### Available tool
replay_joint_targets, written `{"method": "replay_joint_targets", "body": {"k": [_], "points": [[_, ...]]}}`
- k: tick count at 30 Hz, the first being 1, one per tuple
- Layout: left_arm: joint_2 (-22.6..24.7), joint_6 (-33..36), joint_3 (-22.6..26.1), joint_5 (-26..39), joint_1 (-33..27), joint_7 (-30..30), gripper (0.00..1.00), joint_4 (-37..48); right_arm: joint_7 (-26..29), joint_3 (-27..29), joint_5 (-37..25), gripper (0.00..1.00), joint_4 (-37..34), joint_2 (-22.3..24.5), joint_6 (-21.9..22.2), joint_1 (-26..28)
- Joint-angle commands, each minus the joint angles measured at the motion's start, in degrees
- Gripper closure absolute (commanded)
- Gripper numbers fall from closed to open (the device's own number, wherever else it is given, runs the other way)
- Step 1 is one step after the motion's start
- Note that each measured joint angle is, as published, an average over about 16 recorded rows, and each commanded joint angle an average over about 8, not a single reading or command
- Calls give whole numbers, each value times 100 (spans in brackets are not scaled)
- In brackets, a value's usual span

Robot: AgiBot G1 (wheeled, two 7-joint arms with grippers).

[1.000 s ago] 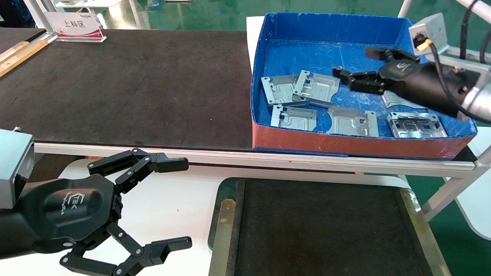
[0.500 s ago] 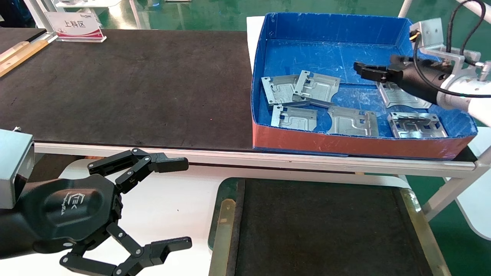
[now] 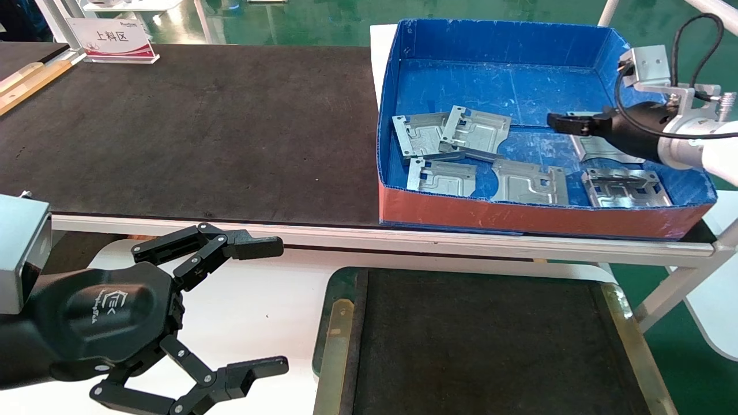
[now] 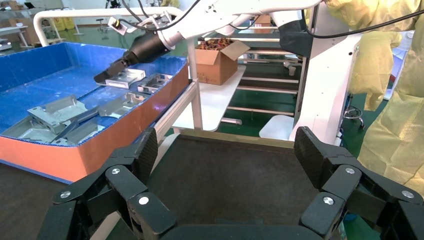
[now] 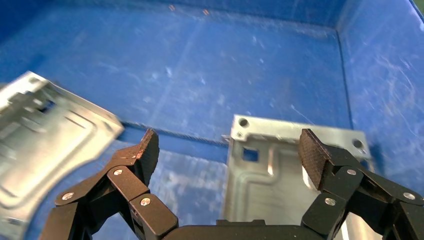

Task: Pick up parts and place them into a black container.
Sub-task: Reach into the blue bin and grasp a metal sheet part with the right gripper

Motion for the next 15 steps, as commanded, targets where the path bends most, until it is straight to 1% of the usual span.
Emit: {"method": "replay_joint_targets", "body": {"k": [1,9,15], "points": [[0,0,0,0,0,0,0,0,133,-89,-129,0,-41,-33,78,37],[0,0,0,0,0,0,0,0,446,-221,-307,0,32,-113,528,-41],[0,0,0,0,0,0,0,0,585,-273,-382,0,101,-138,664,-163]]}}
